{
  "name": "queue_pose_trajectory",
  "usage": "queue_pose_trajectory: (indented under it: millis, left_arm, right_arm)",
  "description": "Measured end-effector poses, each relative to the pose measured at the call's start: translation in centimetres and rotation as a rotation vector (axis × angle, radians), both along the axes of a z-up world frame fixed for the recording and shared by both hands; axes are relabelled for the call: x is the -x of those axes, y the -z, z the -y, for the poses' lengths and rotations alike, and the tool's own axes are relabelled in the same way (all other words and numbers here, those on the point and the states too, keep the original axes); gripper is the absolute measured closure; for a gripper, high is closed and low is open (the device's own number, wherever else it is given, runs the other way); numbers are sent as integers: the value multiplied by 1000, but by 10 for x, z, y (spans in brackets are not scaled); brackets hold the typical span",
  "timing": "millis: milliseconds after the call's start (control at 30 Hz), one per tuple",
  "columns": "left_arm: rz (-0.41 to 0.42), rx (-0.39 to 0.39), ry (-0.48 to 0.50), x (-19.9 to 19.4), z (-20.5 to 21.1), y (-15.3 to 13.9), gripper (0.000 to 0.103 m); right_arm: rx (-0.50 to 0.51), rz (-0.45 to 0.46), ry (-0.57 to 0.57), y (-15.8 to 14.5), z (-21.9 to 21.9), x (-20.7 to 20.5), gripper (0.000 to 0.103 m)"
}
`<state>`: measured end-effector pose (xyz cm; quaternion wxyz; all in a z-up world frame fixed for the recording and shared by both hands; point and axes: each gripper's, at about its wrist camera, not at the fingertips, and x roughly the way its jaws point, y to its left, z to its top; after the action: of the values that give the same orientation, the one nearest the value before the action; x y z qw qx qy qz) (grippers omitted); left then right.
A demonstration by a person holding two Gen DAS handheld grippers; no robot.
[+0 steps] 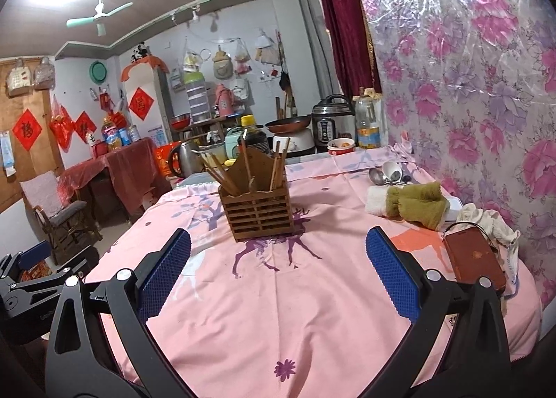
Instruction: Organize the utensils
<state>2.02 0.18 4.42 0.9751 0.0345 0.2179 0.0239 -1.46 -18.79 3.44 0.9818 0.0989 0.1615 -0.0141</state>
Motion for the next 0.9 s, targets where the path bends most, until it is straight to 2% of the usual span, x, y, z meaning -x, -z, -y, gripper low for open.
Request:
queue_pose_trajectory:
  millis: [167, 900]
  left_arm:
    - [13, -23, 2, 2, 5, -1, 5]
    - [6, -6, 10, 0, 8, -1, 5]
  right_arm:
    - [-1, 0, -1, -1, 0, 0, 5]
    - [3, -9, -23, 1, -4, 1, 6]
